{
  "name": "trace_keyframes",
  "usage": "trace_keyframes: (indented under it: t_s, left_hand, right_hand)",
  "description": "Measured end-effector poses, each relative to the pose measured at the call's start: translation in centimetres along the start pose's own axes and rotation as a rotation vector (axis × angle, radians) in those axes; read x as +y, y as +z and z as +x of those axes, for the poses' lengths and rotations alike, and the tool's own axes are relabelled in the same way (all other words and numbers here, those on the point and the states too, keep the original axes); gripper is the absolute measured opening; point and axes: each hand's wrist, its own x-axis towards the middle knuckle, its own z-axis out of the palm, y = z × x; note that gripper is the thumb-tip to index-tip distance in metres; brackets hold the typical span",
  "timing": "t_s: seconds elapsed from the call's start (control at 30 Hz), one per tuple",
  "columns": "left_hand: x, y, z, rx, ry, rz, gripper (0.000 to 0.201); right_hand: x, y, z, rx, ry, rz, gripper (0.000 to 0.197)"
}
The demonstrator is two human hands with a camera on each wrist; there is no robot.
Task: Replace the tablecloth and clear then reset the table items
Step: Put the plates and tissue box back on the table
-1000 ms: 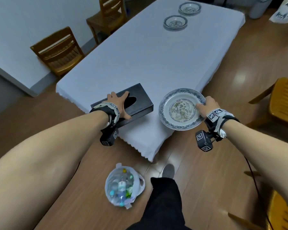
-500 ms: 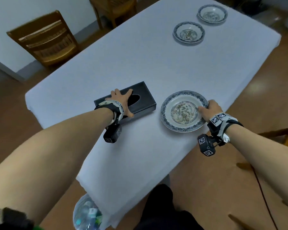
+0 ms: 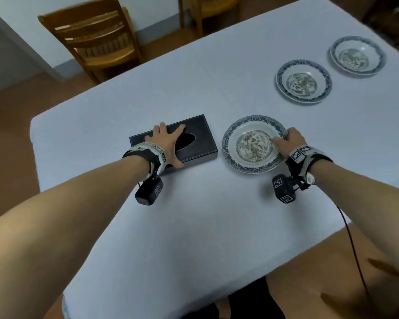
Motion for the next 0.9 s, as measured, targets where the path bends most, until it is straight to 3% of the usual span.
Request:
trace_keyframes:
  t_s: [0.17,0.37,0.7,0.9]
  left_hand:
    - [1.4,-0.7,3.5,-0.032,-0.051,-0.027,0.124]
    - [2.0,-1.6,4.4,-0.057,-0.133,-0.013,0.126]
    - [2.0,-0.6,4.3,-0.044,-0.222,-0.021,0.132]
    - [2.2,1.0,4.3,-0.048,-0.247,-0.127,0.132]
  right_hand:
    - [-3.0,1.0,8.9,-0.066,-0.097,0.028,0.038]
    - [-4.8,1.2,14.1,-0.118,-0.151,0.055,0.037]
    - [-4.2,1.5,15.0,-0.115,-0.087,0.09,0.048]
    - [-5.1,1.5,13.0,0.044,-0.288,-0.066,0.041]
